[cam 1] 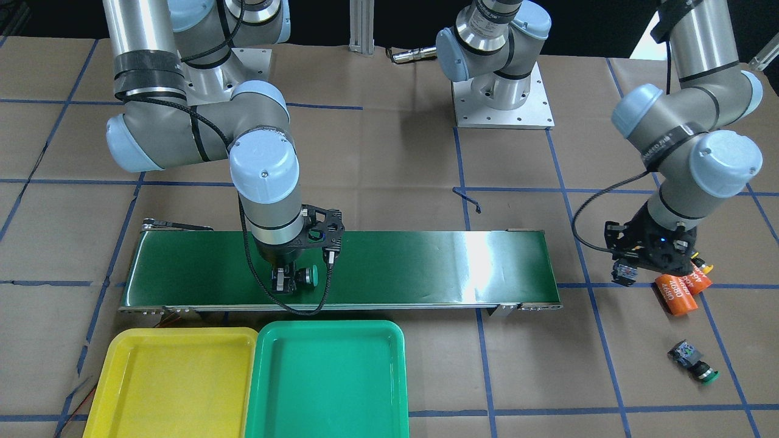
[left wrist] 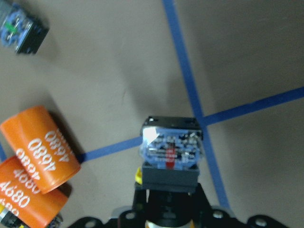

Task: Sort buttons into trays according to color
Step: 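Place the green button in the green tray while left places yellow button on belt, then grasp the yellow button on the belt with the right gripper, then place the yellow button in the yellow tray while left grasps an orange cylinder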

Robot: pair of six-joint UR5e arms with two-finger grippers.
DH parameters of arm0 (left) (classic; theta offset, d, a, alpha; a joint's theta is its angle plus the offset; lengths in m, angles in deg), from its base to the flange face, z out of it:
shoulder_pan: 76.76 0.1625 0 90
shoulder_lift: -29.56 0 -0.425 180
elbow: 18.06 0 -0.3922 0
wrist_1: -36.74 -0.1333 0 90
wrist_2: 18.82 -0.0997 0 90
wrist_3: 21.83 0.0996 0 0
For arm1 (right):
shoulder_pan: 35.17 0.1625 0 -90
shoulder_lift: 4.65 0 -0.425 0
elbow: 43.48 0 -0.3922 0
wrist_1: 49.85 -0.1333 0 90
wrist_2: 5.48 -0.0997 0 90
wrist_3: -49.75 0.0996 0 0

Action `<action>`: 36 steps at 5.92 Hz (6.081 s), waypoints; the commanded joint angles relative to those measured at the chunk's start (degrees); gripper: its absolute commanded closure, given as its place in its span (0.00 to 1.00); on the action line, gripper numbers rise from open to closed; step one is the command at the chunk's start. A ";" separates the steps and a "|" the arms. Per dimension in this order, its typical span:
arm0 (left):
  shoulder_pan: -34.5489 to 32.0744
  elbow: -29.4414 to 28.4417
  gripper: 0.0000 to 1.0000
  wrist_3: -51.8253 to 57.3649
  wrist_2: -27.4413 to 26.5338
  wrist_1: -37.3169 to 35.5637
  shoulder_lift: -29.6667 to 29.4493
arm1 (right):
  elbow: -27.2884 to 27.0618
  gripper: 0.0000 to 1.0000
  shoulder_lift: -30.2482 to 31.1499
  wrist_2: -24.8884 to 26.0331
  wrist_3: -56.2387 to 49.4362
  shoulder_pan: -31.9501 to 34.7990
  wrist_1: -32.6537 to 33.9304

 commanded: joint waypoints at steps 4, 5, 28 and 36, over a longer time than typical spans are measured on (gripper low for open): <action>-21.17 0.34 1.00 30.48 1.68 1.03 1.22 | 15.31 0.88 -6.78 0.15 -2.65 -0.73 4.52; -21.36 0.44 1.00 32.02 1.77 0.94 0.52 | 18.04 0.88 -12.66 -0.20 -2.65 -0.55 10.30; 14.49 -10.55 0.59 -5.94 5.11 -4.77 -18.04 | 2.25 0.52 -1.82 -3.46 -3.32 0.96 -5.81; -10.79 -10.73 1.00 33.60 4.75 8.85 -4.93 | 18.21 0.90 -10.56 -1.16 -20.23 -17.75 -3.19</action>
